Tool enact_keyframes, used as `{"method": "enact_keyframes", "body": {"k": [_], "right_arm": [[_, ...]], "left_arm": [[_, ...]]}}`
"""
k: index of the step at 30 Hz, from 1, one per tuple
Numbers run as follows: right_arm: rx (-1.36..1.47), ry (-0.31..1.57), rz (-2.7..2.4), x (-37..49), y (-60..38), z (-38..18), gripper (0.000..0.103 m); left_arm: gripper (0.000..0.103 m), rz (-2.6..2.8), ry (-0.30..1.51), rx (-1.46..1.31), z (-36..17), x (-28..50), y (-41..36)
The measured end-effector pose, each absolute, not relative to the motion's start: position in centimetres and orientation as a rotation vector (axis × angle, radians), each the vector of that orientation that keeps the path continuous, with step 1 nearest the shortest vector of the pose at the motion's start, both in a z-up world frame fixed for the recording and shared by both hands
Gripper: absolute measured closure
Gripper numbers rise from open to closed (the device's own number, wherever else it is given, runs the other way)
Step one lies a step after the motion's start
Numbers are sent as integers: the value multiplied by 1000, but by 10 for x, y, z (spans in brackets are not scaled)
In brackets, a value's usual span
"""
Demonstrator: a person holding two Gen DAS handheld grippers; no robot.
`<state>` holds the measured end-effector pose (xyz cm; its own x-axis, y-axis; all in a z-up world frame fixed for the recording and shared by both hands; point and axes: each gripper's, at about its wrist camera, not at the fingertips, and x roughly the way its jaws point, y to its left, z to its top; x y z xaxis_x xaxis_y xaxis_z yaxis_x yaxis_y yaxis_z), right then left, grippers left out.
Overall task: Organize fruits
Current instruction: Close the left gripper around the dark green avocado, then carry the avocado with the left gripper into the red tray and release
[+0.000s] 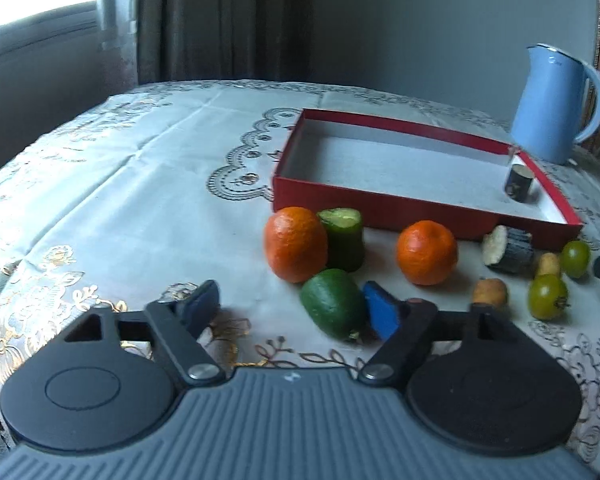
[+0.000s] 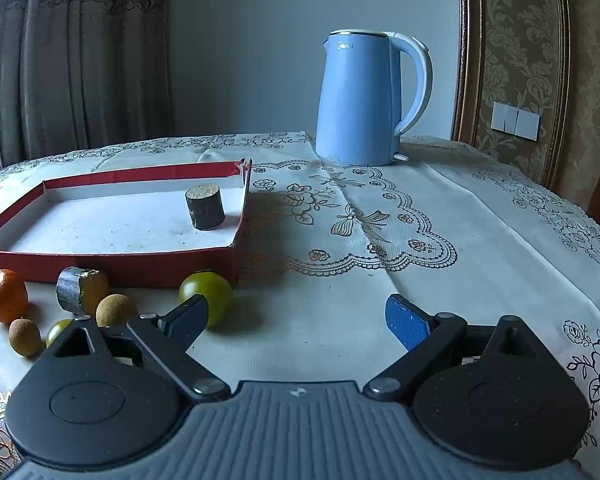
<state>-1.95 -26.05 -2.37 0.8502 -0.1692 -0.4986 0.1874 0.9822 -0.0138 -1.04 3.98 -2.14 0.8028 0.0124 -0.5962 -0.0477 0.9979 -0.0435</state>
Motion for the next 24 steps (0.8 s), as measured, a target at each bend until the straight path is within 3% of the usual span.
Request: {"method": "enact_keyframes", "body": {"k": [3, 7, 24], "right_arm": [[38, 525, -190, -19, -261, -24, 7], [41, 525, -191, -20, -261, -24, 7], [39, 528, -199, -19, -261, -24, 7]], "left_arm": [[57, -5, 638, -61, -19, -13, 36], [70, -49, 652, -56, -20, -12, 31], [73, -103, 580, -15, 10, -14, 22]]}}
